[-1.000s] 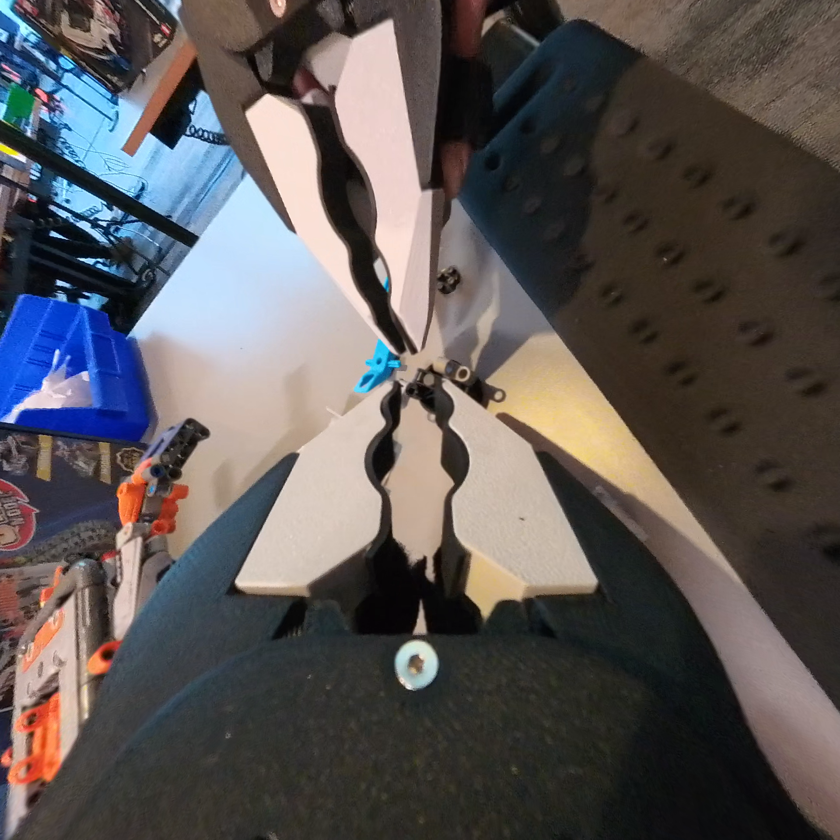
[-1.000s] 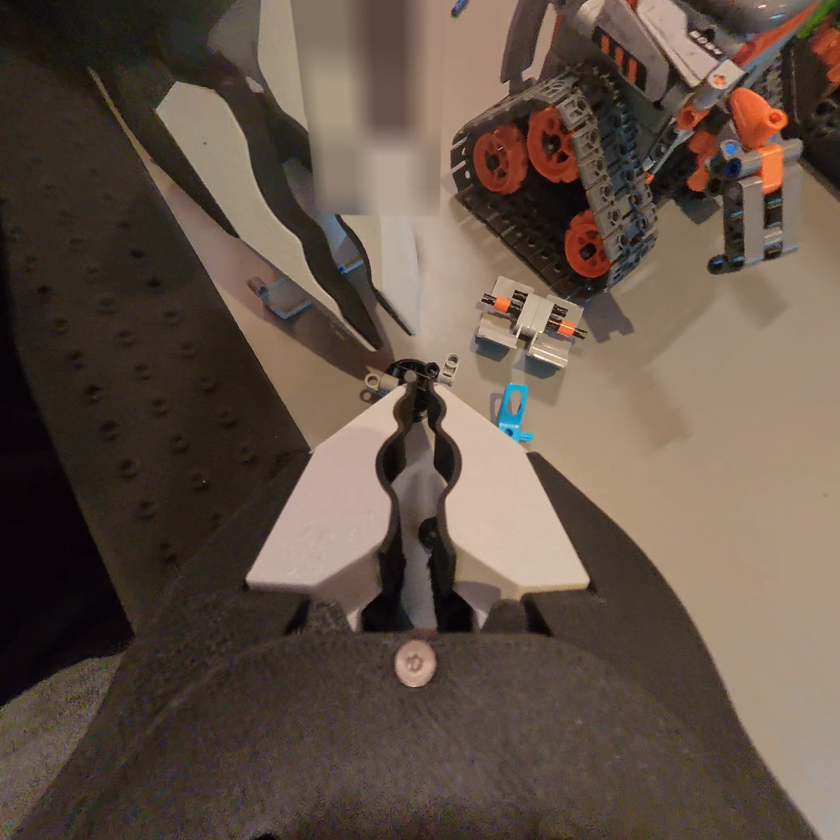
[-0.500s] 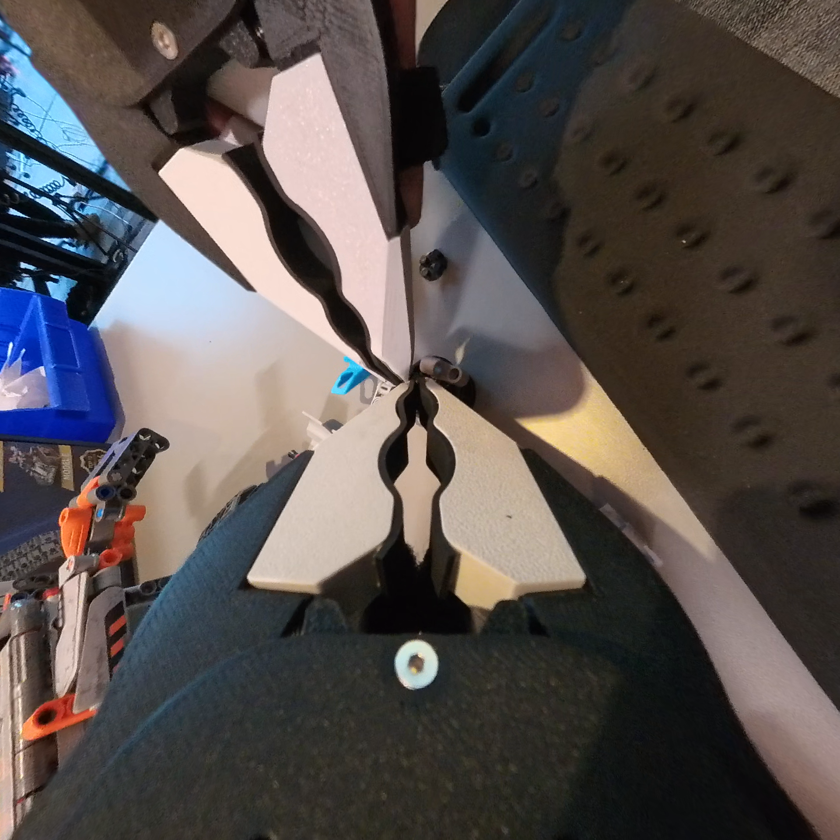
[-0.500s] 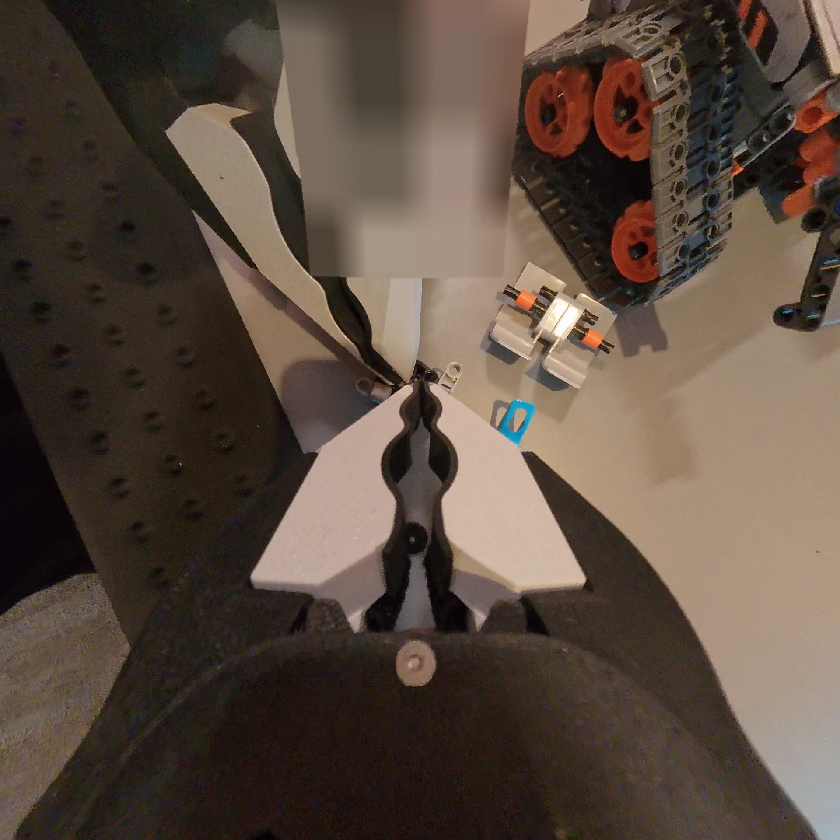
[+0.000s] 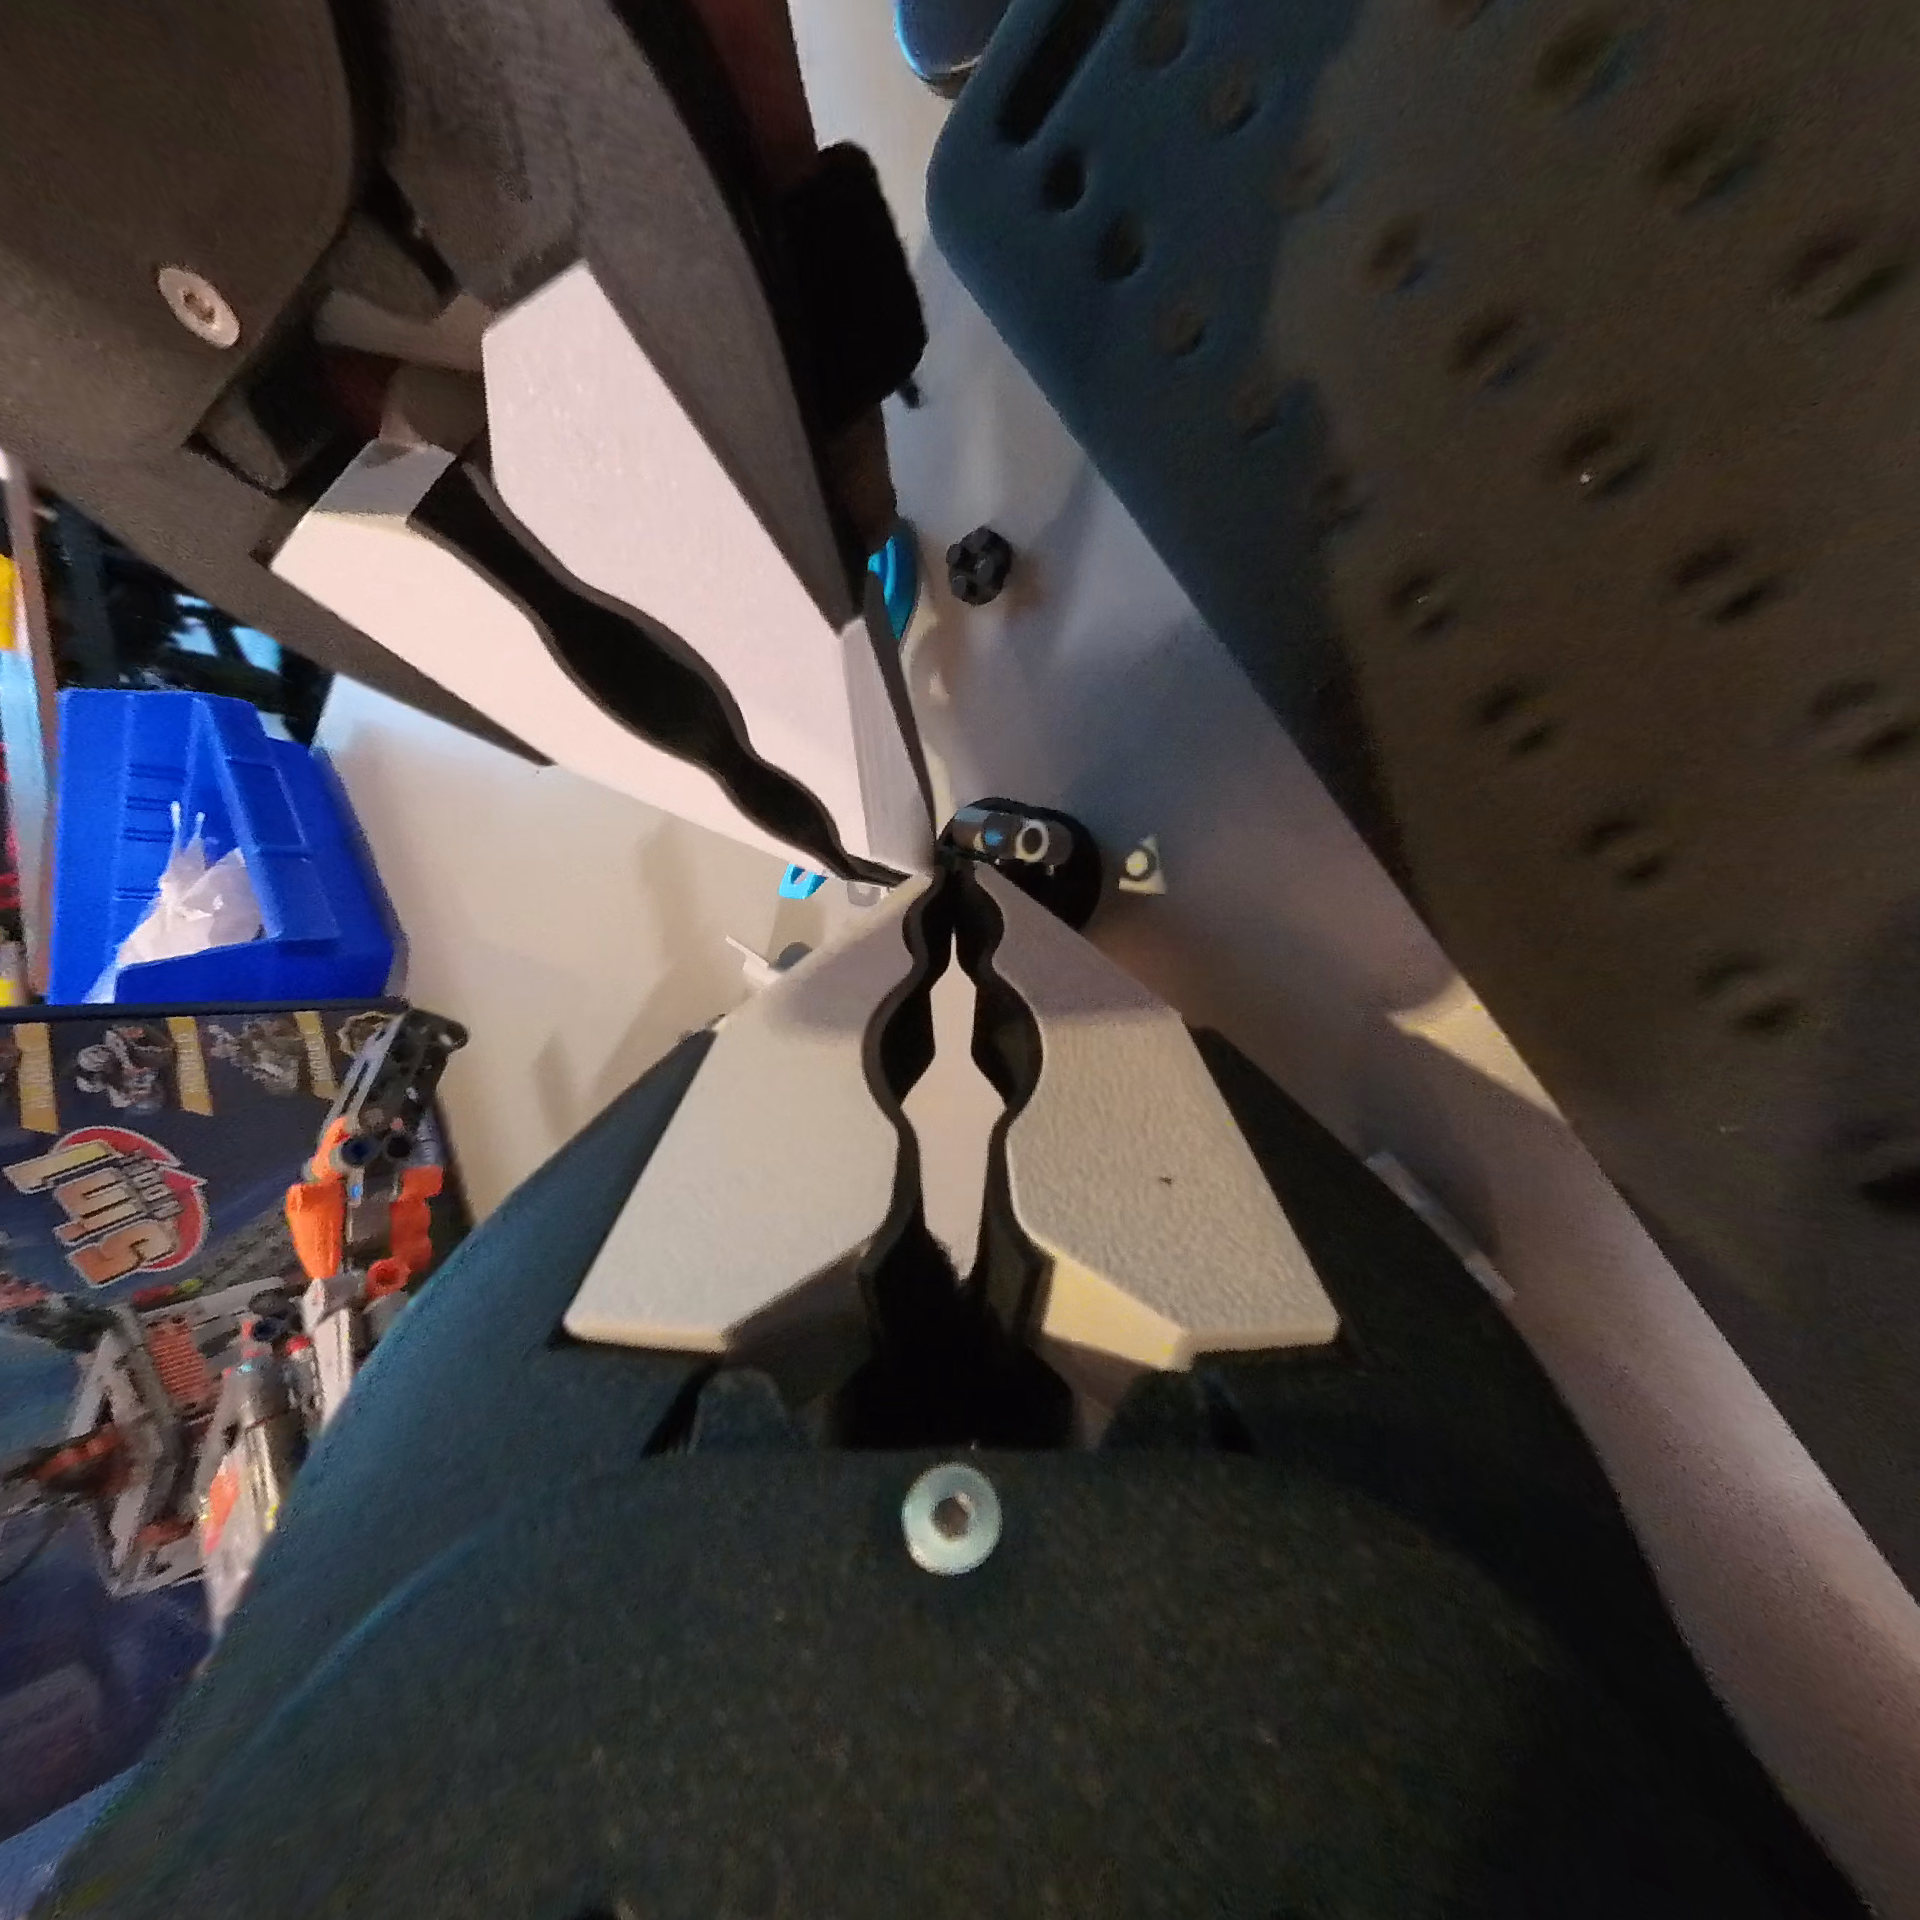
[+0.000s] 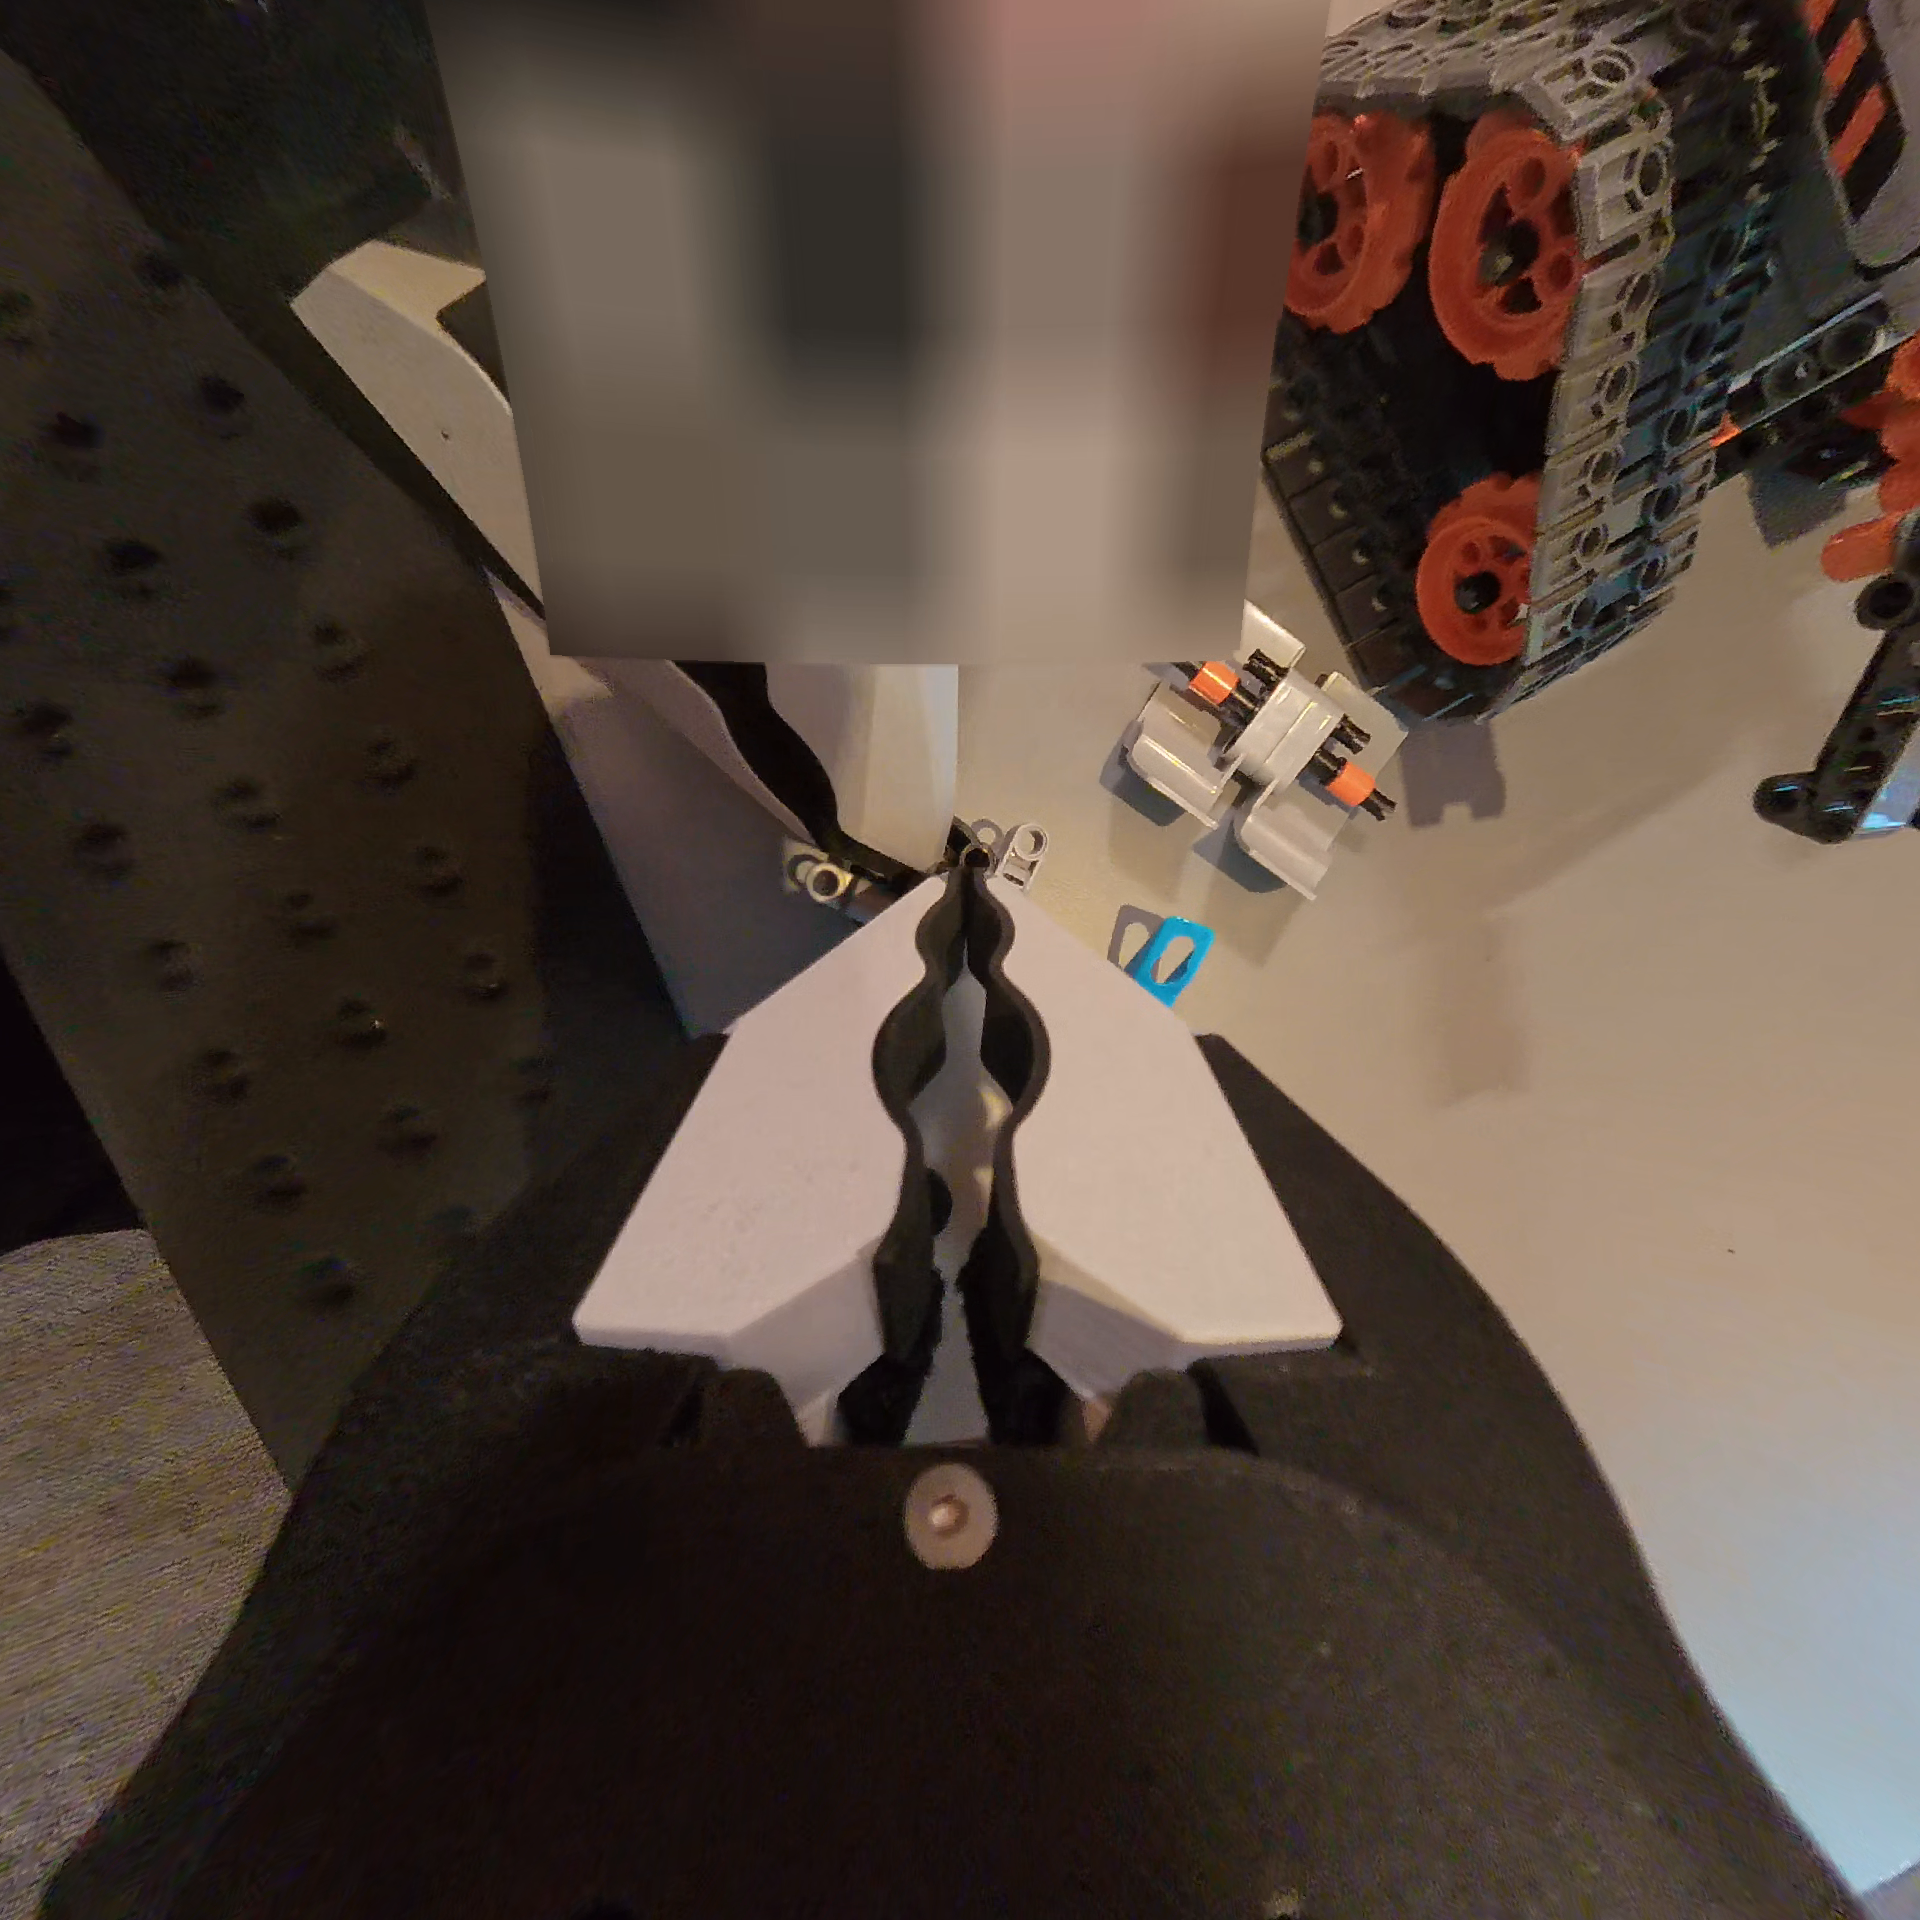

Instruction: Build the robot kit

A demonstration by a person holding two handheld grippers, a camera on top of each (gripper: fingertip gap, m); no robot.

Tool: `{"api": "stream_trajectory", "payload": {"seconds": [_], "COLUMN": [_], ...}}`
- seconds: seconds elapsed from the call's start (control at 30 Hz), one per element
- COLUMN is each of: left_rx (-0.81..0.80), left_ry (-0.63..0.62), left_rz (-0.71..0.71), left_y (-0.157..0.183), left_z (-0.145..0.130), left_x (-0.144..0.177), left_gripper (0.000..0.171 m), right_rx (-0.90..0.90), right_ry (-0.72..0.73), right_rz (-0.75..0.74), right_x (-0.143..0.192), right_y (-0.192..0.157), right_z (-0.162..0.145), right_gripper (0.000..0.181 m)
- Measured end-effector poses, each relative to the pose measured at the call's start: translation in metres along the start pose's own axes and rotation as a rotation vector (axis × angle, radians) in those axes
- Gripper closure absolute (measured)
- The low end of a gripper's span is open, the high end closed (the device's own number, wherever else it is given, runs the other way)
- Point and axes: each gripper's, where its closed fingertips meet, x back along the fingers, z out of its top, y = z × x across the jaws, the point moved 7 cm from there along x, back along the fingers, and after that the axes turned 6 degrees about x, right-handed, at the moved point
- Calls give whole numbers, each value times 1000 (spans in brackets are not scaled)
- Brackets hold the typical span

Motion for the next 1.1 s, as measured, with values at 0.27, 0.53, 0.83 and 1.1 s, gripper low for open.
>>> {"api": "stream_trajectory", "payload": {"seconds": [0.27, 0.53, 0.83, 1.1], "left_rx": [-54, -72, -86, -79], "left_ry": [-19, -35, -51, -60], "left_rz": [50, 55, 66, 44], "left_y": [3, 4, 4, 6], "left_z": [2, 4, 6, 7], "left_x": [-1, -2, -2, -3], "left_gripper": [171, 171, 171, 171], "right_rx": [-4, -4, -7, 33], "right_ry": [55, 19, -81, -180], "right_rz": [1, 67, 138, 153], "right_x": [9, 6, 5, 2], "right_y": [-3, -2, 2, 3], "right_z": [0, -2, 5, 11], "right_gripper": [181, 181, 181, 181]}}
